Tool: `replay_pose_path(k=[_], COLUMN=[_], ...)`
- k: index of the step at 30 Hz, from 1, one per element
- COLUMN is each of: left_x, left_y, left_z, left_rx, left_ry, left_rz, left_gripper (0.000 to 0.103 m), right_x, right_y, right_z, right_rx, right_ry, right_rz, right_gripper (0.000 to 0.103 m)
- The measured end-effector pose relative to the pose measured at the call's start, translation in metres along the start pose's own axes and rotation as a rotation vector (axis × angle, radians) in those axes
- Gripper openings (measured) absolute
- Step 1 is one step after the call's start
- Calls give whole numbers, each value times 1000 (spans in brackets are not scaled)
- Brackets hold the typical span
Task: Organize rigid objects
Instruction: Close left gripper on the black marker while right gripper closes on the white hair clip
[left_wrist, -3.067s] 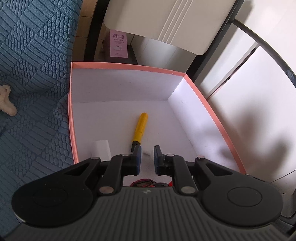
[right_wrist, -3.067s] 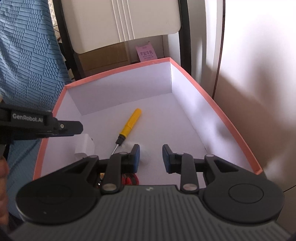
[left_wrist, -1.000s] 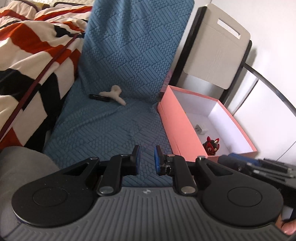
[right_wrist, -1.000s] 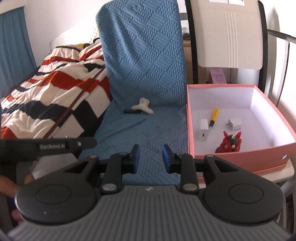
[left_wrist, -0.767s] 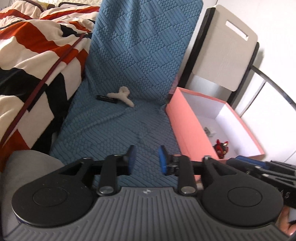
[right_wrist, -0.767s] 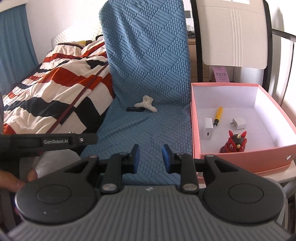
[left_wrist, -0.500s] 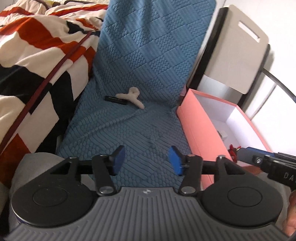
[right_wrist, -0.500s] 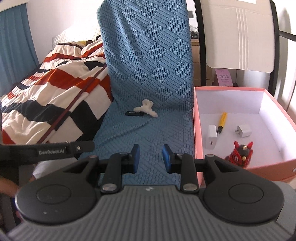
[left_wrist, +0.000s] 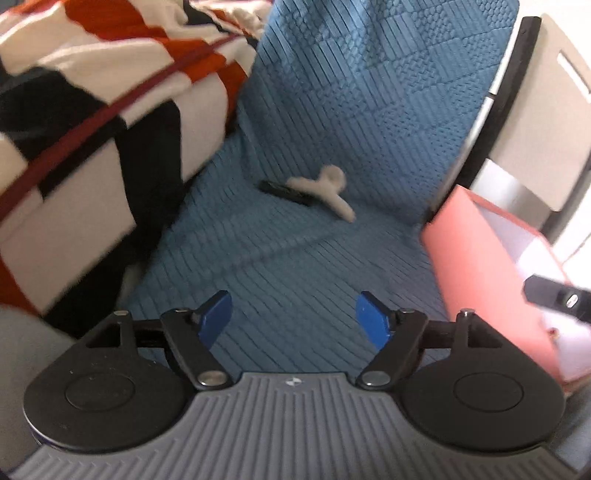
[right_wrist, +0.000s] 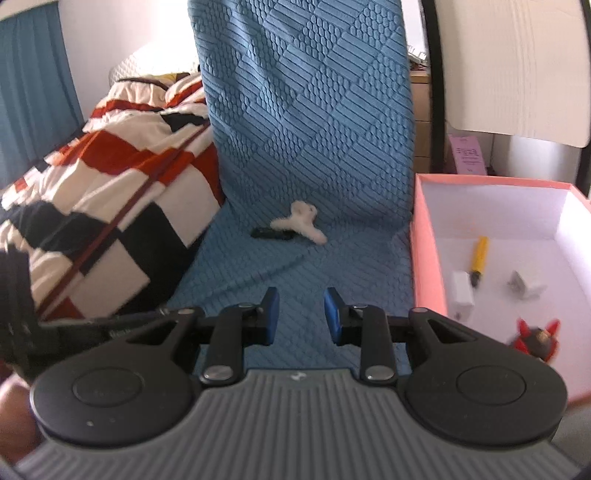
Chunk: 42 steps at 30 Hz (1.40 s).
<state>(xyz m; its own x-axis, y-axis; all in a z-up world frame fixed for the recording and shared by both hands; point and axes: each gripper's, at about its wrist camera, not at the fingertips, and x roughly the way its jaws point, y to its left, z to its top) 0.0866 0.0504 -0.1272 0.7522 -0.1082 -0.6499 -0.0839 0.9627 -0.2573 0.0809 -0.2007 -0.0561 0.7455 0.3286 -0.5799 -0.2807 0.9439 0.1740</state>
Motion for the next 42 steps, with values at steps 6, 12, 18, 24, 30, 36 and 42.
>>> replay_pose_path(k=[6, 12, 18, 24, 30, 36, 42], left_x=[40, 81, 125, 160, 198, 220, 241], left_y=[-1, -10, -8, -11, -12, -15, -21], left_z=[18, 38, 53, 65, 72, 79, 85], left_rx=[35, 102, 94, 97, 147, 185, 221], left_ry=[29, 42, 67, 27, 102, 59, 32], left_rz=[13, 35, 1, 14, 65, 73, 71], left_gripper=[82, 83, 84, 84, 84, 88, 95], right_x=[36, 76, 110, 154, 200, 248, 292], right_y=[-6, -16, -32, -40, -44, -53, -58], right_z=[23, 42, 59, 76, 83, 93, 102], right_rx=[27, 13, 58, 57, 59, 105, 123], right_ry=[-19, -3, -27, 20, 62, 126, 177], right_rz=[45, 70, 79, 104, 142, 158, 162], right_gripper=[31, 31, 36, 36, 54, 54, 54])
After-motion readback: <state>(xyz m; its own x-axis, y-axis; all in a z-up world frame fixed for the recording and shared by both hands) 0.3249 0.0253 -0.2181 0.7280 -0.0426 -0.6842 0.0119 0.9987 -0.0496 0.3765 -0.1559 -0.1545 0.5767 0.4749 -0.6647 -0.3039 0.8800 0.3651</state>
